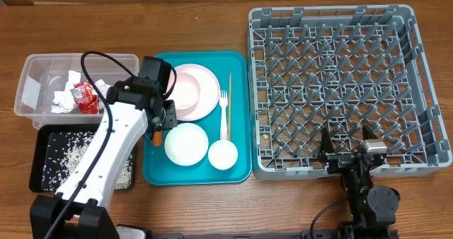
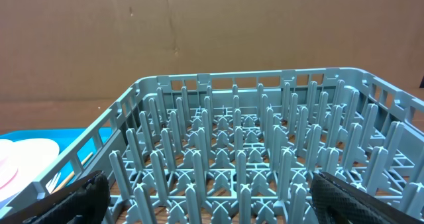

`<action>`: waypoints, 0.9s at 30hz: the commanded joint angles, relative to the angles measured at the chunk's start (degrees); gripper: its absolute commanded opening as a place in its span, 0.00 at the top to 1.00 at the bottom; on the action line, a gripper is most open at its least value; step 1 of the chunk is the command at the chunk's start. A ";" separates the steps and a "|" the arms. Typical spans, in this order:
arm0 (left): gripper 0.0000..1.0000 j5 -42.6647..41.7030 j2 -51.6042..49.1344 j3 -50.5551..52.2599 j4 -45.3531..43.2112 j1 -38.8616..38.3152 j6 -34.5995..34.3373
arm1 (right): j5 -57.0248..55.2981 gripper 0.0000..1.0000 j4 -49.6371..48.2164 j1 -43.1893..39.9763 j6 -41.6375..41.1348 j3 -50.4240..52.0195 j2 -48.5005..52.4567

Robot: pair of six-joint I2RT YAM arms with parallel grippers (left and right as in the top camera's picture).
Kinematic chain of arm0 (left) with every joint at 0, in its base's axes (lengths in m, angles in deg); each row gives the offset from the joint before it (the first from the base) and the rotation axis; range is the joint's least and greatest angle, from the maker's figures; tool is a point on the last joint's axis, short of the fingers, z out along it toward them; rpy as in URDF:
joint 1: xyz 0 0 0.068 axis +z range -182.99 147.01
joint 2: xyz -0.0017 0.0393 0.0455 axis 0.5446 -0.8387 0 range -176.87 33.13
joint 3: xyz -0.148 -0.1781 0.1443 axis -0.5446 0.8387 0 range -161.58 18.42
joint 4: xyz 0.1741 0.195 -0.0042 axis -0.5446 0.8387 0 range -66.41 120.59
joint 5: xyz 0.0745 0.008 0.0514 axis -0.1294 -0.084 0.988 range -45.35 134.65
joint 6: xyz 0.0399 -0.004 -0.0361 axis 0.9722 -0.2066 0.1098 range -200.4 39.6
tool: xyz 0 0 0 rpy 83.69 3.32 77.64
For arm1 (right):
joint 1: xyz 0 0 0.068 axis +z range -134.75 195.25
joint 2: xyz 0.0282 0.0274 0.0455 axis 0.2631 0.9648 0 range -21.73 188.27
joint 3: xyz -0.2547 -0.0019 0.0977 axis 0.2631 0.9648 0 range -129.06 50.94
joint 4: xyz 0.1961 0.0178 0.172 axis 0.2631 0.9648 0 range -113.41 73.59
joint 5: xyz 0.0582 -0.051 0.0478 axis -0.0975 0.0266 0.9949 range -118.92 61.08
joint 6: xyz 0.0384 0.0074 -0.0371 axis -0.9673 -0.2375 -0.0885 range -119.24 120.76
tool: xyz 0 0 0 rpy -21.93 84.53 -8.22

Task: Sort waste into correct bins and load items into the dishwasher
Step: 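Move the left gripper to the carrot and grasp it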

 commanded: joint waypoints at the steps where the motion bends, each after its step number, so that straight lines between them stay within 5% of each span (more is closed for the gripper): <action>1: 0.67 2.51 -0.13 0.48 -0.37 0.37 -1.27 | 0.07 0.00 -0.44 -0.20 -0.22 0.61 -0.66; 27: 0.60 4.13 -1.01 11.04 -18.75 0.42 0.63 | 0.07 0.00 -0.44 -0.20 -0.22 0.61 -0.68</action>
